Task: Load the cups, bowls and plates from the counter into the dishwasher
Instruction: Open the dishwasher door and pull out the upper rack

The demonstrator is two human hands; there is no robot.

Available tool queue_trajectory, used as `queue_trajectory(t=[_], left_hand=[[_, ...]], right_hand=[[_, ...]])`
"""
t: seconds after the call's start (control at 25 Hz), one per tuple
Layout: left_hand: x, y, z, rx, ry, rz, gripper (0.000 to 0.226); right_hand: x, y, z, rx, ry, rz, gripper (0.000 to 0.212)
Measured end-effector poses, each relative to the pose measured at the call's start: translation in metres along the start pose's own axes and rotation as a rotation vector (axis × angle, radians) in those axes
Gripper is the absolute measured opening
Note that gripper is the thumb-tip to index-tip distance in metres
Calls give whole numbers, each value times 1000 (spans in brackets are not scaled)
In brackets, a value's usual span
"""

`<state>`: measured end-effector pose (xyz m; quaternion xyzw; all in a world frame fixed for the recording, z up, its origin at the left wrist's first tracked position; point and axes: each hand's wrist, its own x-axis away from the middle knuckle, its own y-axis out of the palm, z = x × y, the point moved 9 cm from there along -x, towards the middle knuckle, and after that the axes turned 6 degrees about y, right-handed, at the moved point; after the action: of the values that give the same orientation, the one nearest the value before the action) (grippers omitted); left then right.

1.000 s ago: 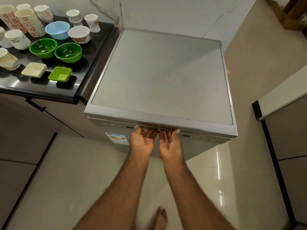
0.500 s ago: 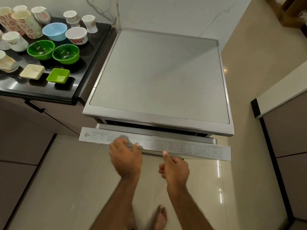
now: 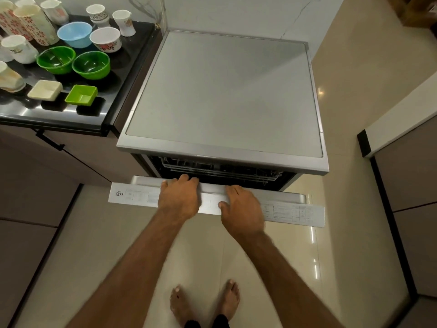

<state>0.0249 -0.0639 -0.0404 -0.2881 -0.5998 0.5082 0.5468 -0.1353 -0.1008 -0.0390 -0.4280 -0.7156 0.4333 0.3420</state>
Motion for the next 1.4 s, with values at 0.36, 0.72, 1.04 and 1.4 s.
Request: queue_trajectory(t=[0.36, 0.72, 1.04, 1.4], left_hand=[[90, 104, -7, -25, 43, -222, 85], [172, 215, -20, -58, 135, -95, 88], [240, 366, -32, -46, 150, -57, 94], [252, 533, -40, -47, 109, -248, 66]], right_hand=[[99, 72, 13, 121, 147, -293, 75], [201, 149, 38, 159, 195, -223, 71], [292, 270, 78, 98, 193, -288, 73], [363, 418, 133, 79, 159, -466, 73]])
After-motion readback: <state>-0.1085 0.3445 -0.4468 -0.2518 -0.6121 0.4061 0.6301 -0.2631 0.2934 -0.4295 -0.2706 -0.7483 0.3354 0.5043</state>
